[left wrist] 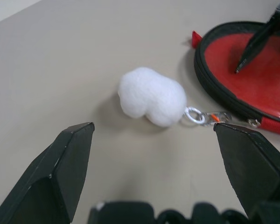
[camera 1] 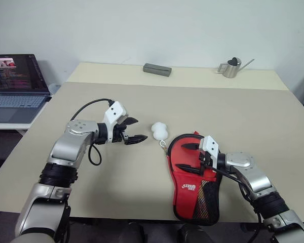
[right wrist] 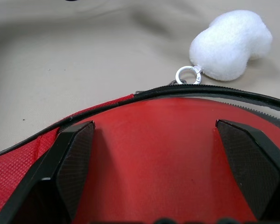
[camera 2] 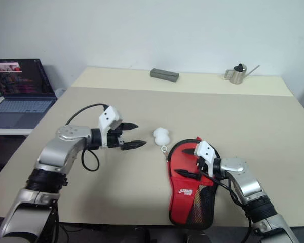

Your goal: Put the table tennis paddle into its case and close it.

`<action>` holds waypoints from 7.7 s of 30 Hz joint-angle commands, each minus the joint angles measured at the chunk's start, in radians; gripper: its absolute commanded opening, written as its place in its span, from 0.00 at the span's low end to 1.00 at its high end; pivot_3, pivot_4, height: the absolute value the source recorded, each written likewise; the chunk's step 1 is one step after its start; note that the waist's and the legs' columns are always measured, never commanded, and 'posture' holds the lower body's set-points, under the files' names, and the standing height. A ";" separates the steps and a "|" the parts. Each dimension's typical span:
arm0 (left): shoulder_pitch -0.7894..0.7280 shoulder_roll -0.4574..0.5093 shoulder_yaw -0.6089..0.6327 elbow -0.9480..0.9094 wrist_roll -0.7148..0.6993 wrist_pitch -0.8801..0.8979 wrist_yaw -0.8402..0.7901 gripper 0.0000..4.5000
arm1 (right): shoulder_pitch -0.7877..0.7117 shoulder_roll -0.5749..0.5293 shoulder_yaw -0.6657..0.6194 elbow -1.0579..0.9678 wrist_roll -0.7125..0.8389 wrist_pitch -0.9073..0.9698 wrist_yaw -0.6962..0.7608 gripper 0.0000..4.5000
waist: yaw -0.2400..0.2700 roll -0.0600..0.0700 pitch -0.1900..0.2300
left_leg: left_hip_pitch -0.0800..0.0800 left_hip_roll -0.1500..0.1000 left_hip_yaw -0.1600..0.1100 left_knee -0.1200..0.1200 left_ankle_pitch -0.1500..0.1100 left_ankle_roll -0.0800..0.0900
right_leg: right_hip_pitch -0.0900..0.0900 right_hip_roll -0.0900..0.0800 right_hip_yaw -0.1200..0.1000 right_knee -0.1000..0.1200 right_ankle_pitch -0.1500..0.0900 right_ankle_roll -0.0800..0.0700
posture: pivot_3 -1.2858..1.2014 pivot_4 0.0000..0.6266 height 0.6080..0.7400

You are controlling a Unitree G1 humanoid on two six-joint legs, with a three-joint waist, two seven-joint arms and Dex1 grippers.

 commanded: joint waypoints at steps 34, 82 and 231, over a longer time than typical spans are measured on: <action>-0.210 -0.313 -0.069 0.439 0.133 0.021 0.161 0.64 | 0.055 0.024 0.008 -0.057 -0.074 0.148 -0.133 1.00 | -0.001 0.005 -0.011 | 0.002 -0.001 0.002 0.000 0.000 0.000 | 0.001 0.001 0.003 0.000 0.000 0.000 | 0.52 0.24 1.00; -0.415 -0.404 -0.077 0.786 0.292 -0.299 0.260 0.01 | 0.118 0.009 0.106 -0.002 -0.129 0.412 -0.208 1.00 | -0.003 0.005 -0.036 | 0.022 -0.001 0.002 -0.006 -0.003 -0.002 | 0.023 0.001 0.004 -0.012 -0.001 0.000 | 0.52 0.24 1.00; 0.025 -0.151 -0.168 -0.166 -0.055 -0.051 -0.217 0.57 | 0.124 -0.528 -0.499 -0.471 0.400 0.772 0.086 1.00 | 0.003 0.002 0.000 | 0.011 -0.002 -0.003 -0.019 -0.006 -0.005 | 0.017 -0.002 0.000 -0.027 -0.004 -0.002 | 0.52 0.24 1.00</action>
